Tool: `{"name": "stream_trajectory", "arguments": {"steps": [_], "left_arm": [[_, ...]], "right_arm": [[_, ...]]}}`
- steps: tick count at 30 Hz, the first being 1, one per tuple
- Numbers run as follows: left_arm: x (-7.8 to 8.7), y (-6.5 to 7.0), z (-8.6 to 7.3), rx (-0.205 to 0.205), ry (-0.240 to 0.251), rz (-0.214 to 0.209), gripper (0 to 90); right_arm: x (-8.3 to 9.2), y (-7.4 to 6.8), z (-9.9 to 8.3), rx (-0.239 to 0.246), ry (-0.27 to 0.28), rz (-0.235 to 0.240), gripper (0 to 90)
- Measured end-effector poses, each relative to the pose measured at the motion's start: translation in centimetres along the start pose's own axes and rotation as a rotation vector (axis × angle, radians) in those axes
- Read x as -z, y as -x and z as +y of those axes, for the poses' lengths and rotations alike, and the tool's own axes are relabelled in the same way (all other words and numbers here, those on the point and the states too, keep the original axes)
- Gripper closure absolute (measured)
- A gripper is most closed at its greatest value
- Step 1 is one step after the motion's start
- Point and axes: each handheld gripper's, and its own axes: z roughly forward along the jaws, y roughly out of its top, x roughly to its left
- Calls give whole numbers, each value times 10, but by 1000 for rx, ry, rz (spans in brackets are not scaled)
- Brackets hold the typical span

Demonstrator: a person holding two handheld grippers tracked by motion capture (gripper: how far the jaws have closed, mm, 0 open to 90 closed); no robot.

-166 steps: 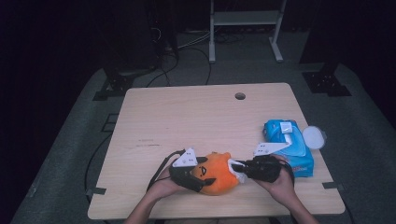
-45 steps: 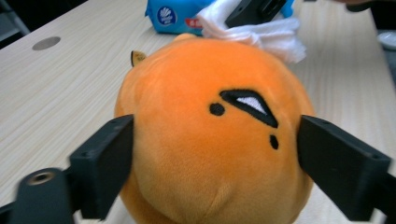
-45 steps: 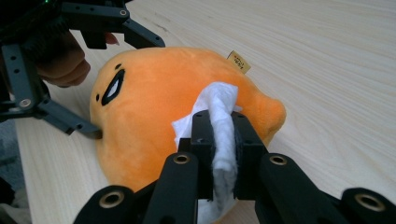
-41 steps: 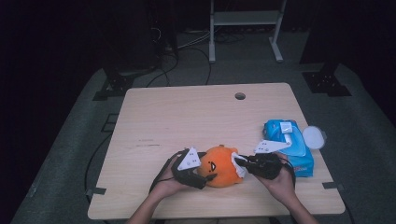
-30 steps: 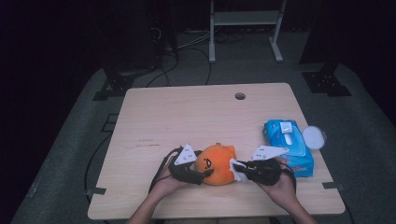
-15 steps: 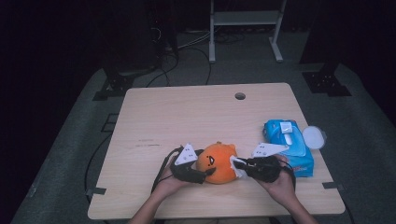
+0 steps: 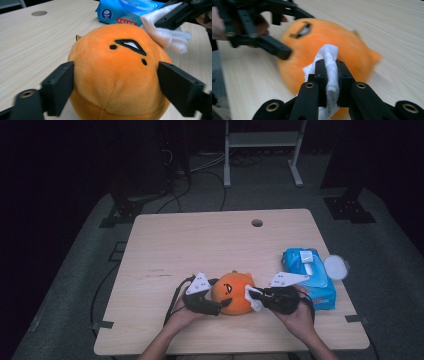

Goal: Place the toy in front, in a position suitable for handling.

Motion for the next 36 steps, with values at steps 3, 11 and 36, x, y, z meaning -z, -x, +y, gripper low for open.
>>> {"name": "stream_trajectory", "arguments": {"steps": [3,11,36], "left_arm": [[0,5,2,-50,-6,0,217],[2,-1,-5,-30,2,-35,171],[-1,3,0,-21,-6,-5,241]], "right_arm": [[-6,-21,6,82,-5,17,811],[1,4,1,17,4,-37,809],[4,5,4,28,0,-71,828]]}}
